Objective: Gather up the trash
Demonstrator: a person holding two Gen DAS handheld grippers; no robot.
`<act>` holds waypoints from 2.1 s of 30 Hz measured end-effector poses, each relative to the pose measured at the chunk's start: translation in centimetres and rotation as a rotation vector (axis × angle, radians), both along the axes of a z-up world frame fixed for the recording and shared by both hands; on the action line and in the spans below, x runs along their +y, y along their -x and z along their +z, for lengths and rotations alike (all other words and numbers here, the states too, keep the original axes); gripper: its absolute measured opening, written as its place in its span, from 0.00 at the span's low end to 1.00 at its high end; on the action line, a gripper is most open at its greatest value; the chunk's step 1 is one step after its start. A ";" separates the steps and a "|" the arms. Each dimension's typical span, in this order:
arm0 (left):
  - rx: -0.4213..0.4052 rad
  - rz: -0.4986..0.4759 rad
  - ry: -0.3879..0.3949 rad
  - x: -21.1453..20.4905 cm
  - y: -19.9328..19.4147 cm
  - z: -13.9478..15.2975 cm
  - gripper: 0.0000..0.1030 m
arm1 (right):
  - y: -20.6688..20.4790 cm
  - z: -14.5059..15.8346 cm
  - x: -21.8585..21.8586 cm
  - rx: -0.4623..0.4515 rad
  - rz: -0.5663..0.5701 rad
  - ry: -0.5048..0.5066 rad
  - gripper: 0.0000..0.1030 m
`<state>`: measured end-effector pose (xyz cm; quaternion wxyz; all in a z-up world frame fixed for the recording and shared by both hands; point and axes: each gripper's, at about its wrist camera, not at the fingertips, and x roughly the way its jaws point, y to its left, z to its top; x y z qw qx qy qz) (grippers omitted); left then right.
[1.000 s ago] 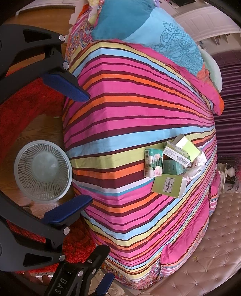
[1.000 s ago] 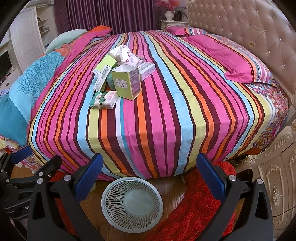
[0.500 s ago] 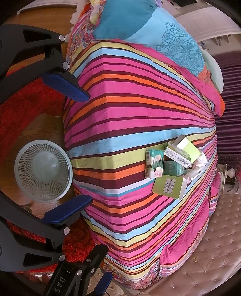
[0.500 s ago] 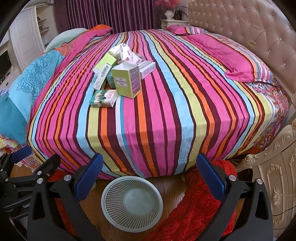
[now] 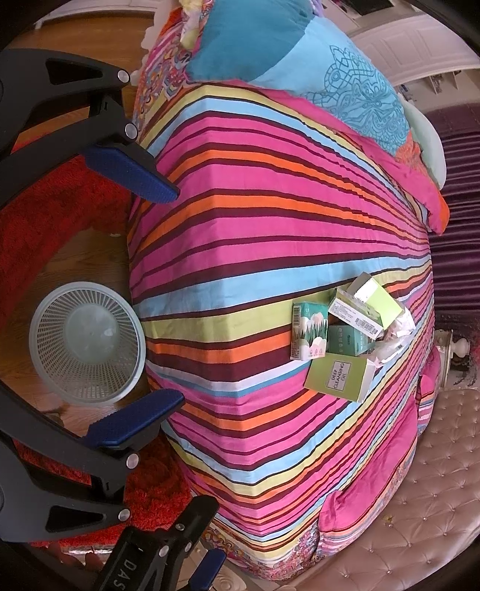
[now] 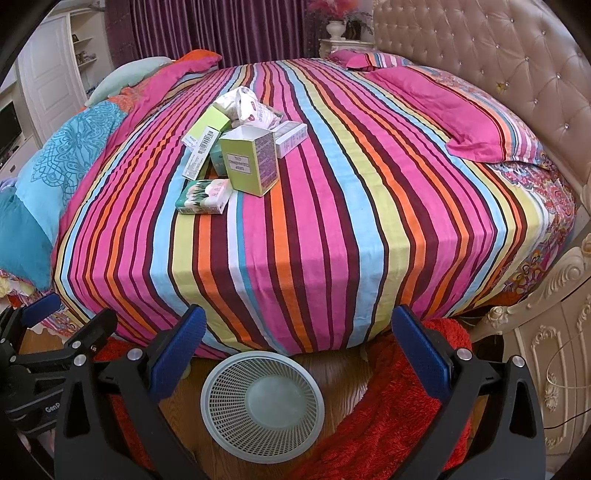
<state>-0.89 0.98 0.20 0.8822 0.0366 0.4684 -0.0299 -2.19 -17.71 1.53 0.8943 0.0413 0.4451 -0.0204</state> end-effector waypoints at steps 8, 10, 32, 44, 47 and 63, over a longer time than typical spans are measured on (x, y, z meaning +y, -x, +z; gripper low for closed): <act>0.008 0.004 0.000 0.0 -0.3 -0.3 0.95 | -0.1 -0.2 -0.2 0.003 0.001 0.003 0.94; 0.012 0.008 0.003 0.1 -0.3 -0.5 0.95 | -0.1 -0.4 -0.1 0.008 0.004 0.002 0.94; 0.029 0.004 0.027 0.4 -1.5 -2.3 0.95 | -0.9 -1.4 -0.4 0.026 0.016 -0.005 0.94; 0.005 0.022 0.078 1.4 -4.9 -3.5 0.95 | -3.5 -1.8 -0.8 -0.019 0.039 -0.031 0.94; 0.011 0.012 0.098 1.1 -6.0 -3.9 0.95 | -4.3 -2.2 -1.0 -0.013 0.044 -0.050 0.94; 0.041 -0.033 0.083 -1.2 -9.9 -5.3 0.95 | -7.5 -2.8 -1.6 -0.001 0.054 -0.106 0.94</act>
